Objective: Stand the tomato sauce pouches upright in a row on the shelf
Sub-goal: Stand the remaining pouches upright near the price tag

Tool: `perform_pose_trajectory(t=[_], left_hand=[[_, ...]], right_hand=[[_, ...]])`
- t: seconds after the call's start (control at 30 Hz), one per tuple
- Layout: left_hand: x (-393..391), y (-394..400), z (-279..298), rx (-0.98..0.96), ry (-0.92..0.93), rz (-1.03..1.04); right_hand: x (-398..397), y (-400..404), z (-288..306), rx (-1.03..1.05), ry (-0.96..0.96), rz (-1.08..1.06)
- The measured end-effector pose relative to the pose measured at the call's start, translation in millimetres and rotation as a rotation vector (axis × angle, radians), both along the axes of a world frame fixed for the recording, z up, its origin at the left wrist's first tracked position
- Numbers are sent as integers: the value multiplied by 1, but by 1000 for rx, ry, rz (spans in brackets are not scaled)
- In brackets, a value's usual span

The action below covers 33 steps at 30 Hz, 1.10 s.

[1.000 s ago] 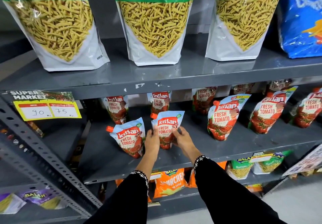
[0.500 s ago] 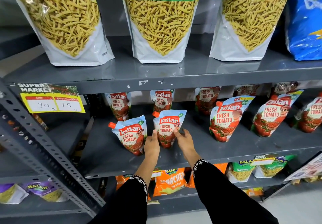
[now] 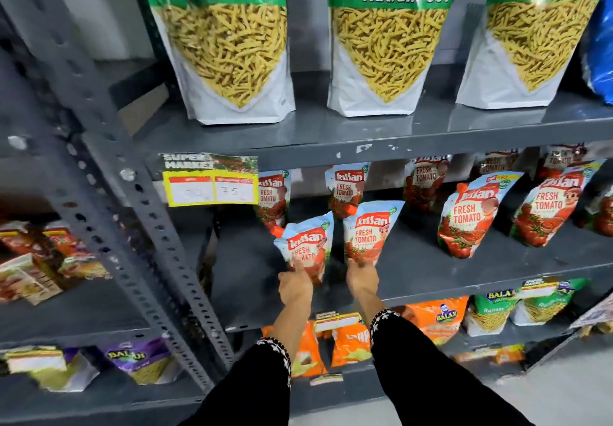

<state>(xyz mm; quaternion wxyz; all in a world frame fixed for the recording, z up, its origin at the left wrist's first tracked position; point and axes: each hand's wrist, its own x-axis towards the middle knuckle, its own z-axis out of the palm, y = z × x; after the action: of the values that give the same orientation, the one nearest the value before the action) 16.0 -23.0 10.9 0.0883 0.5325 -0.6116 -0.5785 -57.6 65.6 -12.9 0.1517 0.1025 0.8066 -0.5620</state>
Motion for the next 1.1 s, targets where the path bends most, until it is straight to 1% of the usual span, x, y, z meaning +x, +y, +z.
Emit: perform_pose_trajectory(t=[0.13, 0.2, 0.3, 0.4, 0.53, 0.83, 0.97, 1.1], left_hand=[[10, -24, 0, -35, 84, -129], [12, -30, 0, -10, 134, -181], [11, -34, 0, 24, 184, -195], [11, -38, 0, 43, 196, -188], [14, -45, -3, 21, 195, -204], [30, -84, -6, -65, 140, -150], [37, -95, -8, -71, 154, -135], [39, -95, -9, -56, 175, -129]], right_hand=[[18, -33, 10, -162, -39, 176], [19, -42, 13, -186, -17, 213], [16, -47, 14, -215, 11, 265], [15, -45, 16, -205, 5, 277], [22, -49, 15, -226, -13, 245], [37, -88, -5, -247, -4, 298], [45, -99, -8, -245, 10, 307], [56, -96, 3, -257, 2, 291]])
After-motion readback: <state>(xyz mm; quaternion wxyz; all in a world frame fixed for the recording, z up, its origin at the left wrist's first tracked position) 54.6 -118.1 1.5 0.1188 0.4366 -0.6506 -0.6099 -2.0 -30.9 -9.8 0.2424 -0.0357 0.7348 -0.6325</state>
